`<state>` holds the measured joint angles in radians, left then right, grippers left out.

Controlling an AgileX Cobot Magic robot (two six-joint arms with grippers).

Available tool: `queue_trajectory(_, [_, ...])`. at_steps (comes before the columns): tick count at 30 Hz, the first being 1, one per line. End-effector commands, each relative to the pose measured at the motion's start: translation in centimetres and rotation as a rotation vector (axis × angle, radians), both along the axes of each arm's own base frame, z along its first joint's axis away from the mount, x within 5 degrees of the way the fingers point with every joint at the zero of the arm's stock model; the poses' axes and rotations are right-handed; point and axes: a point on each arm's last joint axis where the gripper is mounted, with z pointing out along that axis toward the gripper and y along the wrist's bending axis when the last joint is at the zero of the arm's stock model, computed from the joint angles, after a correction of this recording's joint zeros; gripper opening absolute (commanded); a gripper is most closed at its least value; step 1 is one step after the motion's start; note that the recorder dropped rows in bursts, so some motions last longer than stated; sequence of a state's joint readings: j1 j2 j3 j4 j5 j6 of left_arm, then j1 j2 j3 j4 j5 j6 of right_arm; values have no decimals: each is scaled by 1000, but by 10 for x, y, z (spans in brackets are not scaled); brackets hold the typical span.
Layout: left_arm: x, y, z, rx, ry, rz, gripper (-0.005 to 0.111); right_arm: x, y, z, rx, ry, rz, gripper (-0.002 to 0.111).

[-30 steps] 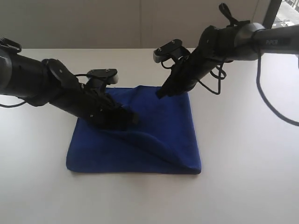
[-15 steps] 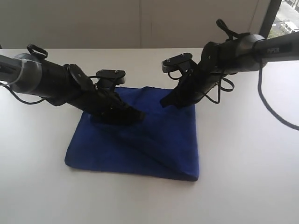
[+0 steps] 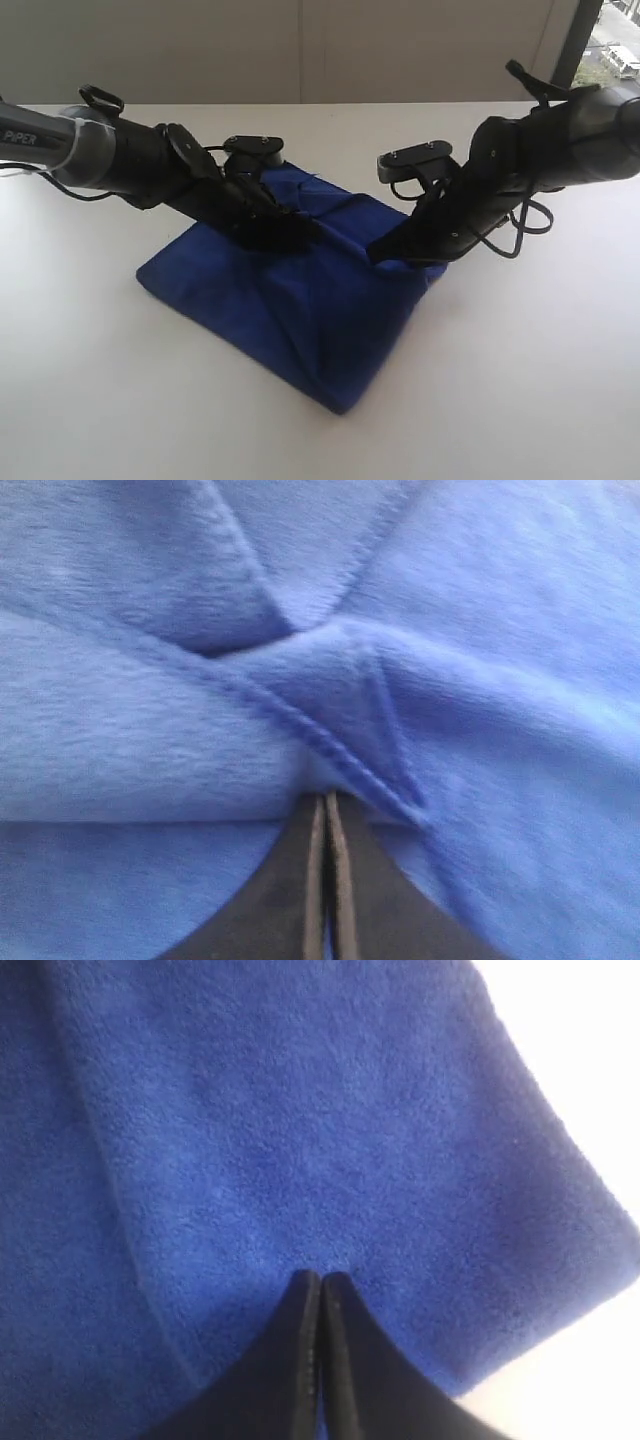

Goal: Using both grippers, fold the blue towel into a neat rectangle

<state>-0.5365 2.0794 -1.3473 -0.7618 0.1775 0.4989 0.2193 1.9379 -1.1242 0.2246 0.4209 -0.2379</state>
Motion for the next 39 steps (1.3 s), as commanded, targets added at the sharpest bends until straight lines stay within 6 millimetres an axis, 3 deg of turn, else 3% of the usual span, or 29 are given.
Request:
queue_trajectory(1, [-13,-5,25,-36,57,-106,0,5,2,24,-12,-126,49,0])
queue_trajectory(5, [-28,-6,48,-72,105,-167,0,14,4,32,-34,-186,98,0])
queue_trajectory(9, [-40,-16,50,-67,127,-221,0,25,6,21,-52,-185,126,0])
queue_trajectory(15, [-54,-23,11,-10,221,-226,0,40,9,-3,-64,-154,135,0])
queue_trajectory(19, [-63,-17,-12,49,280,-246,0,42,9,-15,-72,-116,142,0])
queue_trajectory(30, [-67,0,-21,188,282,-361,0,29,-2,-20,-58,41,-4,0])
queue_trajectory(39, [-60,26,-20,205,291,-518,0,2,-8,-19,-23,95,-129,0])
